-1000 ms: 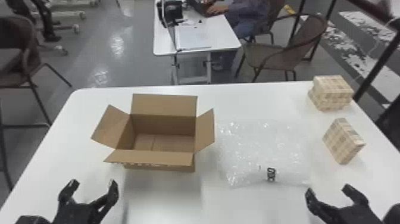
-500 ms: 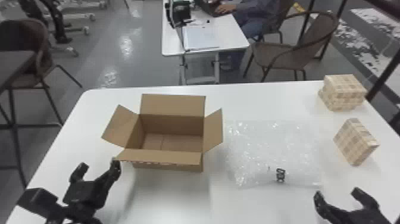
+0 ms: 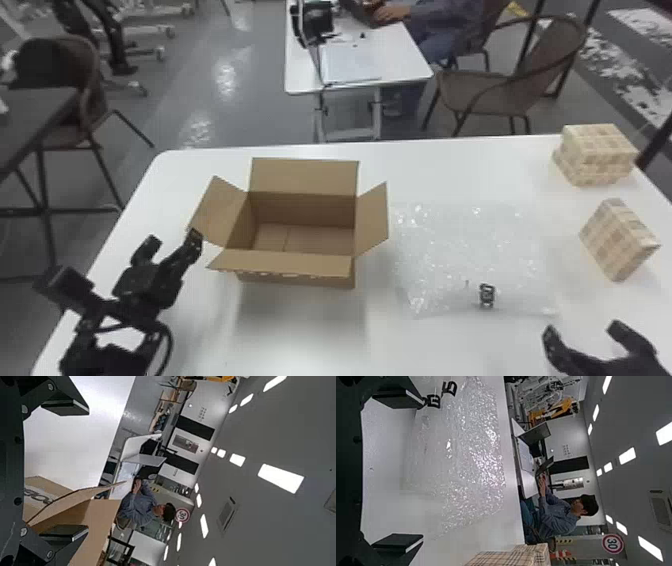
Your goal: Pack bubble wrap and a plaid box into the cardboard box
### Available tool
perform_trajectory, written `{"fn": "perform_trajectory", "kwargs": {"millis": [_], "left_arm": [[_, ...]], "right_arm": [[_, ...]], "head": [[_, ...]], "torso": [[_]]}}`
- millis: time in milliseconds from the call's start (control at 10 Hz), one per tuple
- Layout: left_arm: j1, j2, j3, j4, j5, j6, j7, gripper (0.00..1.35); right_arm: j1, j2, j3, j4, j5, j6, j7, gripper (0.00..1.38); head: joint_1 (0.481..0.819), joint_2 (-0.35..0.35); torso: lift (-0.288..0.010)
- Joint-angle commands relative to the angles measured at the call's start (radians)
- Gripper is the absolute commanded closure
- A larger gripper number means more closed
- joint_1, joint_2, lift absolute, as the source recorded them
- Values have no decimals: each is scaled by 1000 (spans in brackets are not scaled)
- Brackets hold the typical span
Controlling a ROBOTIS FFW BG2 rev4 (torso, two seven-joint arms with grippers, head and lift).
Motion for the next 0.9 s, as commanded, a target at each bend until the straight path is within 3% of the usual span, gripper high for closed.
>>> {"fn": "perform_trajectory", "kwargs": {"millis": [0,300,400,600,800], "left_arm": [[-38,-3,10,12,3,80,-19,246],[-91,-3,-5,58,28,115,-41,269],[-97,-3,-4,64,20,115,-41,341],[-104,-3,-1,74,-21,84,-32,794],[-108,-3,-1,74,-76,61,-33,817]], "right_arm": [[0,0,0,5,-3,2,1,108],[-2,0,2,12,-12,2,4,108],[-3,0,2,14,-14,3,5,108],[-3,0,2,14,-14,3,5,108],[-2,0,2,14,-15,3,5,108]], "head": [[695,102],[695,78],[695,72],[695,74],[695,80]], "torso": [[-110],[-110],[-110],[-110],[-110]]}}
